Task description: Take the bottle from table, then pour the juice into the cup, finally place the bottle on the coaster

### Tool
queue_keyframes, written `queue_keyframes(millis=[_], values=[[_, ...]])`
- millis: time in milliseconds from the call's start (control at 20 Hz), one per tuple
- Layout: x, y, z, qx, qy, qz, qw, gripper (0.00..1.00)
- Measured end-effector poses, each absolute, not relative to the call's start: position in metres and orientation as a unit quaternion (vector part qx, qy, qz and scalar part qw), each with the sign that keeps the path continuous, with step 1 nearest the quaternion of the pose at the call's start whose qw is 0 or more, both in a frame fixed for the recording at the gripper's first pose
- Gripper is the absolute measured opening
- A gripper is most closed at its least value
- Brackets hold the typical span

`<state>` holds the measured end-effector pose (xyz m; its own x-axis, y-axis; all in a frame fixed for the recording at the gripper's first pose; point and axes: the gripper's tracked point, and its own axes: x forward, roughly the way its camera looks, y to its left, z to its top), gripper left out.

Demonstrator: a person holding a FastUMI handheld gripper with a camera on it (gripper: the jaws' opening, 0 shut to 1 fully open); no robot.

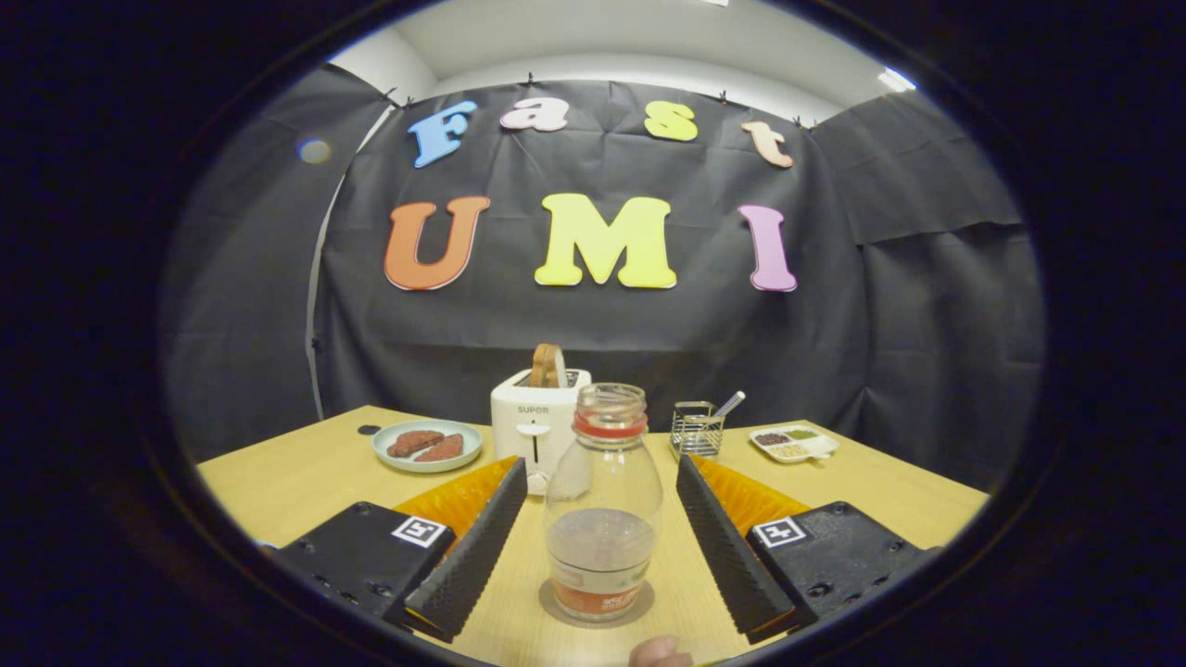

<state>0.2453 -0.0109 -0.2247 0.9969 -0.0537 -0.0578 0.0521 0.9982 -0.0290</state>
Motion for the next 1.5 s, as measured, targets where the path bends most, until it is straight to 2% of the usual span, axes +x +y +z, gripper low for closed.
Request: queue_keyframes(millis=[450, 1000, 1500], values=[[0.203, -0.011, -0.173, -0.001, 0.011, -0.024, 1.0, 1.0], [0.118, -0.003, -0.082, -0.018, -0.029, -0.018, 0.999, 1.0], [0.077, -0.002, -0.036, 0.023, 0.011, 0.005, 1.0, 1.0]])
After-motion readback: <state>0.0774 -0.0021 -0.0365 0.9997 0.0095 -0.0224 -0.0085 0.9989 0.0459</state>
